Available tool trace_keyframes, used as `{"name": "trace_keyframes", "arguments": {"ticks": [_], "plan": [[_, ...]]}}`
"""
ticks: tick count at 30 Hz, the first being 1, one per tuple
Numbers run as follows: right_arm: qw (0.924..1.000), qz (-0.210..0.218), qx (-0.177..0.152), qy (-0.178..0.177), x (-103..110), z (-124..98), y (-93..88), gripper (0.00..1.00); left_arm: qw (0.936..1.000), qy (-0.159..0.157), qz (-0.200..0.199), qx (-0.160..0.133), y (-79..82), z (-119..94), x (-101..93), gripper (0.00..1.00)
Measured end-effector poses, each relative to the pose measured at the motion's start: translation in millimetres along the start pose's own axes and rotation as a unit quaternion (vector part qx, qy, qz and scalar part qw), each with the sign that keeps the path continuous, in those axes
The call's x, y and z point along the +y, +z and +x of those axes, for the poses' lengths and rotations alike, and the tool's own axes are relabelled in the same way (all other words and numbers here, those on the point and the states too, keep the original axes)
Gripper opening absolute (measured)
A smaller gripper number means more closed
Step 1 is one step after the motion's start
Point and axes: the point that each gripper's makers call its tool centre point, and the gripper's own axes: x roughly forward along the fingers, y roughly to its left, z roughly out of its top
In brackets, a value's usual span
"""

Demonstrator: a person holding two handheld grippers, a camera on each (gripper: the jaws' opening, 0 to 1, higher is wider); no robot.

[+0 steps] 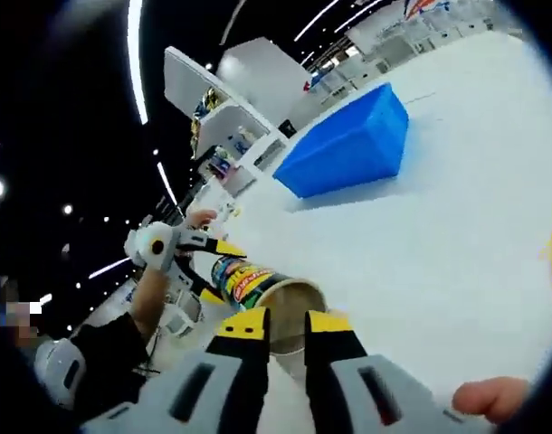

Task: Open the lid of the chip container on the table, take out the chips, place them into the box in front of the container, and close the lid

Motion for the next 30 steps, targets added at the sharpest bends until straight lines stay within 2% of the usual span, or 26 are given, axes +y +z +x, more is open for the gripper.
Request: {"name": "trace_keyframes", "arguments": {"ticks": [3,6,9,11,14,15,21,23,24,25,30], "plan": [[0.9999,-0.002,0.004,-0.009,-6,6,-0.1,0.13,1.0,0.001,0.002,0.0,-1.4,-1,1.5,0.45],[0.9996,0.023,-0.011,0.015,0,4,8.4,0.13,1.0,0.002,0.002,-0.002,-2.9,-2,3.4,0.45],[0.999,0.035,-0.011,0.024,-4,3,13.3,0.1,1.0,0.001,0.0,-0.004,-3.5,-2,5.3,0.45],[0.997,0.07,-0.001,0.031,-6,6,12.8,0.1,1.0,0.0,-0.001,-0.005,-1.8,0,3.2,0.46],[0.9932,0.096,0.027,0.059,-1,14,2.8,0.07,1.0,-0.001,0.0,-0.007,-1.5,0,2.8,0.46],[0.9935,0.099,0.03,0.048,-6,17,2.5,0.09,1.0,-0.001,0.0,-0.007,-0.9,0,2.3,0.46],[0.996,0.074,0.03,0.039,-4,16,4.5,0.09,1.0,0.001,-0.001,-0.004,-1.6,1,4.0,0.46],[0.9966,0.061,0.031,0.046,2,15,6.6,0.03,1.0,0.001,0.001,-0.002,-1.9,0,3.8,0.46],[0.9983,0.033,0.038,0.031,3,15,1.6,0.02,1.0,0.0,0.003,0.0,-2.1,0,3.5,0.46],[0.9987,0.025,0.037,0.023,3,14,2.2,0.01,1.0,0.0,0.003,0.0,-2.3,0,3.7,0.46],[0.9986,0.023,0.047,-0.008,5,12,2.9,0.0,1.0,0.0,0.0,0.003,-3.0,-1,4.4,0.46]]}}
